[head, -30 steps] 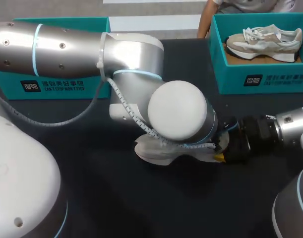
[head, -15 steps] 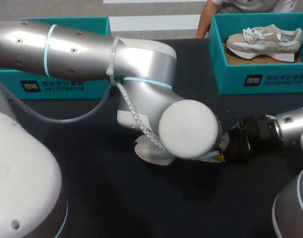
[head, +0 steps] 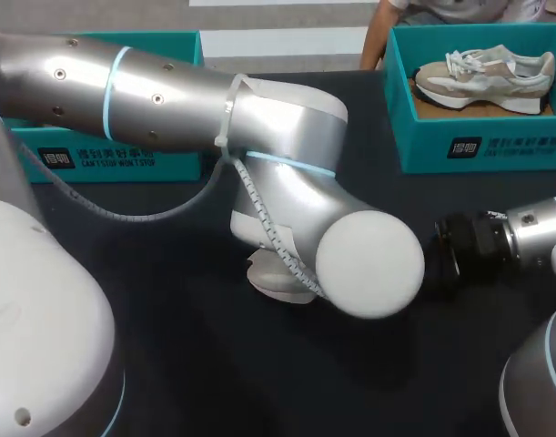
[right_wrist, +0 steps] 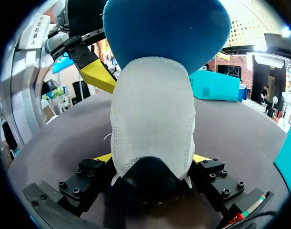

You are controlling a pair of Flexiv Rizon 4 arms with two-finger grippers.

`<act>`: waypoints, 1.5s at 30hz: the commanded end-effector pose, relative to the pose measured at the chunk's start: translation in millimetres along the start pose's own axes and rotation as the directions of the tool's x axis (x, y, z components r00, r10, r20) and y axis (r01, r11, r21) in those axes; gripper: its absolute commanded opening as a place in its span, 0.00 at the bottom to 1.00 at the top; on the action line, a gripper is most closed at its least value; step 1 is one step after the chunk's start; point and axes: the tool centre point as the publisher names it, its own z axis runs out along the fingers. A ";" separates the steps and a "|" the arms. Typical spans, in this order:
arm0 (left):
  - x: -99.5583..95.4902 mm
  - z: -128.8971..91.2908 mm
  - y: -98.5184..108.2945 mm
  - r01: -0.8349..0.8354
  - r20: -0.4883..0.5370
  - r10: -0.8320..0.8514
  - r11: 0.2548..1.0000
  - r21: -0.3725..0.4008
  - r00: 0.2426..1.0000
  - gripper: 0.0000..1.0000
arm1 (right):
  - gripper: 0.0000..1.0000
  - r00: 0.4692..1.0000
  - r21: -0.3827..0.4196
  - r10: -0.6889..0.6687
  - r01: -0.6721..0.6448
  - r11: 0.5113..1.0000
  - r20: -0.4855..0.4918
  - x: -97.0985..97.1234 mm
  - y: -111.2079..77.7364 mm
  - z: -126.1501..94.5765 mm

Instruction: Take the shoe out of the shoebox, open the shoe tongue, remove and reinsert the insole, then place the shoe into the shoebox

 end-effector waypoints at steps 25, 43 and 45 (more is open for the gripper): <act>-3.9 5.9 -4.0 -0.169 0.140 0.170 0.985 -0.018 0.976 0.51 | 0.00 1.000 0.004 0.000 0.000 1.000 0.001 0.0 -2.7 3.5; -10.0 19.7 -7.5 -0.188 0.161 0.188 0.982 -0.013 0.969 0.39 | 0.00 1.000 0.004 0.000 0.000 1.000 0.001 0.0 -2.7 3.5; -10.2 18.1 -7.3 -0.188 0.163 0.187 0.982 -0.010 0.969 0.25 | 0.00 1.000 0.004 0.000 0.000 1.000 0.001 0.0 -2.7 3.5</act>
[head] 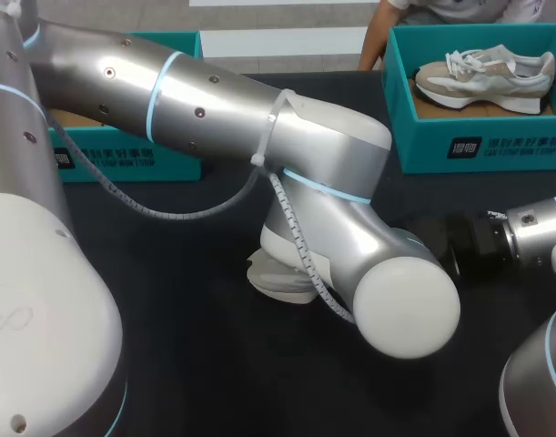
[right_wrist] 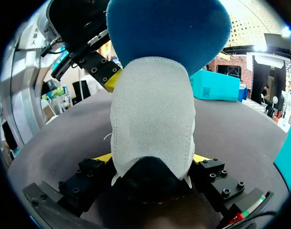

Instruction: Take the shoe out of the shoebox, open the shoe tongue, remove and reinsert the insole, then place the shoe into the shoebox

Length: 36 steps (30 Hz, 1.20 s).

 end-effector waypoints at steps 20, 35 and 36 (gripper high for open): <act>-20.9 -29.0 -11.6 0.012 -0.178 0.009 0.993 0.117 0.984 0.00 | 0.00 1.000 0.004 0.000 0.000 1.000 0.001 0.0 -2.7 3.4; -47.4 -44.5 -36.2 0.007 -0.419 0.062 0.987 0.160 0.906 0.00 | 0.00 1.000 0.004 0.000 0.000 1.000 0.001 0.0 -2.7 3.4; -49.9 -45.3 -38.3 -0.001 -0.449 0.071 0.988 0.154 0.891 0.00 | 0.00 1.000 0.004 0.000 0.000 1.000 0.001 0.0 -2.7 3.4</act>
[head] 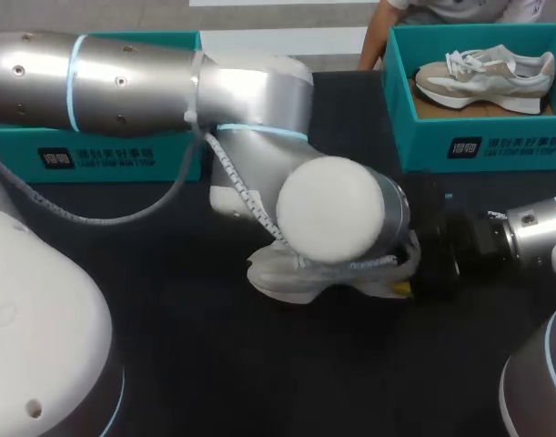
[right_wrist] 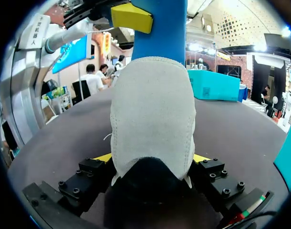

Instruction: Take the shoe out of the shoebox, open the shoe tongue, remove and reinsert the insole, then place the shoe into the shoebox

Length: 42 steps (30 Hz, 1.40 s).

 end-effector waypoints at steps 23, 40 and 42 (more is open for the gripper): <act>-81.1 -77.0 -58.4 0.003 -0.454 0.089 0.980 0.198 0.887 0.00 | 0.00 1.000 0.004 0.000 0.000 1.000 0.001 0.0 -2.7 3.5; -124.0 -114.5 -72.9 0.093 -0.574 0.170 0.912 0.400 0.801 0.00 | 0.00 1.000 0.004 0.000 0.000 1.000 0.001 0.0 -2.7 3.5; -124.0 -114.5 -72.9 0.093 -0.574 0.170 0.912 0.400 0.801 0.00 | 0.00 1.000 0.004 0.000 0.000 1.000 0.001 0.0 -2.7 3.5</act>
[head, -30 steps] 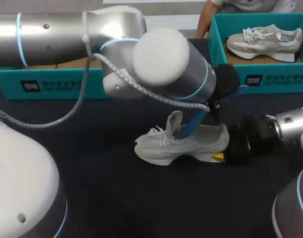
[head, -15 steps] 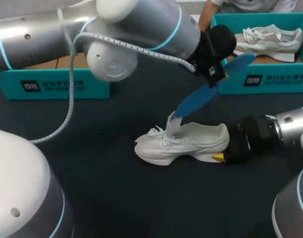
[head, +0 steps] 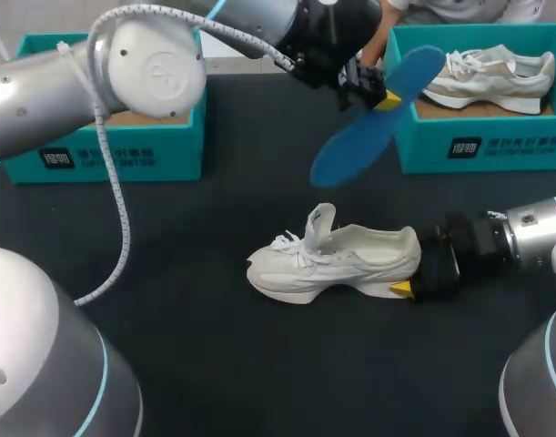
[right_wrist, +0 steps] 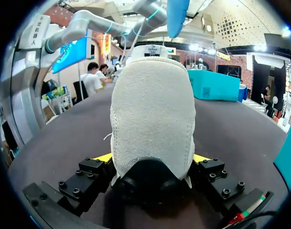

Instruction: Take the shoe out of the shoebox, open the shoe tongue, remove and reinsert the insole, then place the shoe into the shoebox

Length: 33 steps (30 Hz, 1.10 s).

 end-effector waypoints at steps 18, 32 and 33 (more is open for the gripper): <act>23.0 -78.2 -2.3 0.379 -0.195 -0.352 0.917 0.127 0.916 0.00 | 0.00 1.000 0.004 0.000 0.000 1.000 0.001 0.0 -2.6 3.5; 69.5 -145.4 -19.5 0.515 -0.281 -0.451 0.828 0.223 0.847 0.00 | 0.00 1.000 0.004 0.000 0.000 1.000 0.001 0.0 -2.6 3.5; 72.3 -149.5 -20.0 0.518 -0.282 -0.454 0.825 0.224 0.845 0.00 | 0.00 1.000 0.004 0.000 0.000 1.000 0.001 0.0 -2.6 3.5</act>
